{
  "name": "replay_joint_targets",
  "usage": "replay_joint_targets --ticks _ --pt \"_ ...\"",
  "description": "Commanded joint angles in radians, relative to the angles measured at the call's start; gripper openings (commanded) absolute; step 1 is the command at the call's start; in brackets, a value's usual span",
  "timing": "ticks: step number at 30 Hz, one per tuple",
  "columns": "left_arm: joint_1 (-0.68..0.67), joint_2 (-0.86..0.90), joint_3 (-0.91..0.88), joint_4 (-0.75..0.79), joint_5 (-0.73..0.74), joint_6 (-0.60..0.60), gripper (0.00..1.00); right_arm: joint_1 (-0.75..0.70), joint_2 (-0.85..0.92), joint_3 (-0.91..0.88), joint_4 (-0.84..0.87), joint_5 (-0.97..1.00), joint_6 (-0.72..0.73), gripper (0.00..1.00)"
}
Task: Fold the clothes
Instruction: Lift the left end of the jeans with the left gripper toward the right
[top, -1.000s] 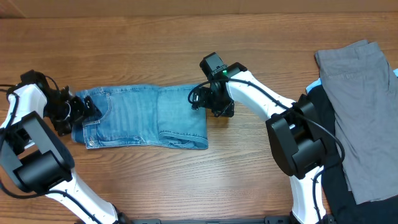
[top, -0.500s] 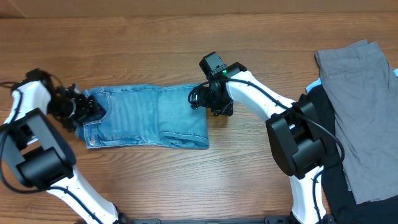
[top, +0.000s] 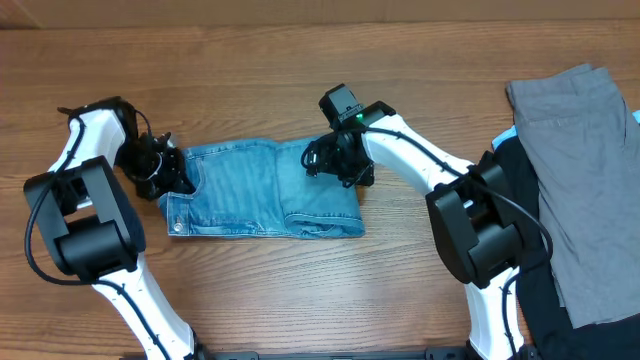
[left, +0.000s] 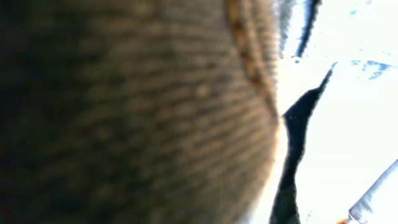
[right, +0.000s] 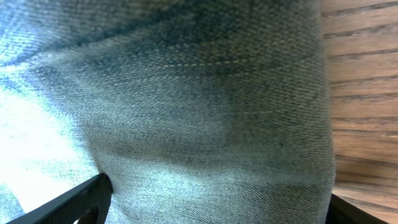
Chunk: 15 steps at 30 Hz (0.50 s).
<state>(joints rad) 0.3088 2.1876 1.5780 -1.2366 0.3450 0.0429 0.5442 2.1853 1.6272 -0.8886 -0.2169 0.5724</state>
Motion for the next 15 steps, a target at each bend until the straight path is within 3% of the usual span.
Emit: replay_joint_targets --ticks 1,6,15 --pt "-0.007 0.000 0.145 -0.095 -0.065 -0.090 0.04 0.063 0.064 -0.005 0.024 -0.040 -0.001 0.92" --pt "-0.051 -0.087 0.328 -0.200 -0.002 -0.134 0.04 0.115 0.074 -0.005 0.080 -0.040 0.002 0.92" --pt "-0.266 -0.219 0.335 -0.237 0.041 -0.156 0.04 0.106 0.074 -0.005 0.126 -0.167 -0.001 0.92"
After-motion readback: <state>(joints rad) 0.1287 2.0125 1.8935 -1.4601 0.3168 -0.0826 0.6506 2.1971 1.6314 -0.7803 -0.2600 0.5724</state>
